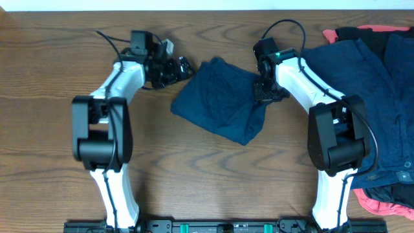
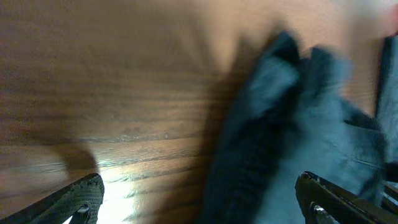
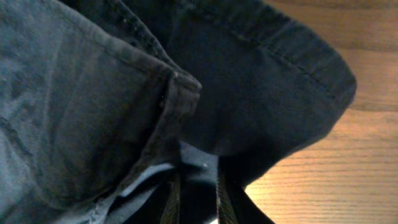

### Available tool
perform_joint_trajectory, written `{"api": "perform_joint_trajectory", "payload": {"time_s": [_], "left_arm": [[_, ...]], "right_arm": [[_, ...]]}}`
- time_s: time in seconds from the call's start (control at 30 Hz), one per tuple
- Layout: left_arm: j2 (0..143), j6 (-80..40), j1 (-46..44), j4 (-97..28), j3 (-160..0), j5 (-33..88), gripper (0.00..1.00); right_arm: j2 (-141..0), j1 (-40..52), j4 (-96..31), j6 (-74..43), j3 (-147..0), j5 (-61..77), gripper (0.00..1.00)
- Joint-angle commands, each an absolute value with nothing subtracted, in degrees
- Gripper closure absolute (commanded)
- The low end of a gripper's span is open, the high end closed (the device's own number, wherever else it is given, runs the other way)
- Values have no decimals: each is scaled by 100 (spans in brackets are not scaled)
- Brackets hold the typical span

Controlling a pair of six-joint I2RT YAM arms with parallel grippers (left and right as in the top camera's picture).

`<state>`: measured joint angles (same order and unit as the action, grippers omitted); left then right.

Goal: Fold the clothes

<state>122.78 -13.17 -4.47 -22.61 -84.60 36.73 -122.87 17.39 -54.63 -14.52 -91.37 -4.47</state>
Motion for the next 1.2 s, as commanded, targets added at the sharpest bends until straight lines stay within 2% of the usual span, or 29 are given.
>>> {"api": "perform_joint_trajectory", "payload": {"time_s": [0.0, 0.07, 0.13, 0.23, 0.3, 0.57, 0.87, 1.17], "left_arm": [[12615, -1623, -633, -2261, -8527, 4086, 1], [12724, -1625, -751, -2318, -8527, 4342, 7], [12776, -1623, -893, -2521, -8527, 4550, 23], [12781, -1623, -1074, -2867, -8527, 4582, 68], [12772, -1623, -1138, -3004, -8527, 4609, 93], [12298, -1619, -602, -3280, -8527, 4493, 94], [11244, -1330, 1133, -3236, -8527, 2471, 94], [11198, -1133, 2279, -2917, -8527, 1686, 94]], "right_arm": [[-12331, 1800, -5511, -1409, -9251, -513, 81], [-12331, 1800, -5535, -1411, -9251, -513, 81], [-12331, 1800, -5588, -1411, -9253, -517, 81], [-12309, 1787, -5666, -1455, -9258, -519, 82], [-12243, 1778, -5680, -1461, -9260, -517, 83], [-11358, 1717, -5732, -1455, -9260, -790, 82], [-10088, 1520, -5865, -1452, -9260, -926, 81], [-9760, 1516, -6086, -1457, -9258, -923, 81]]}}
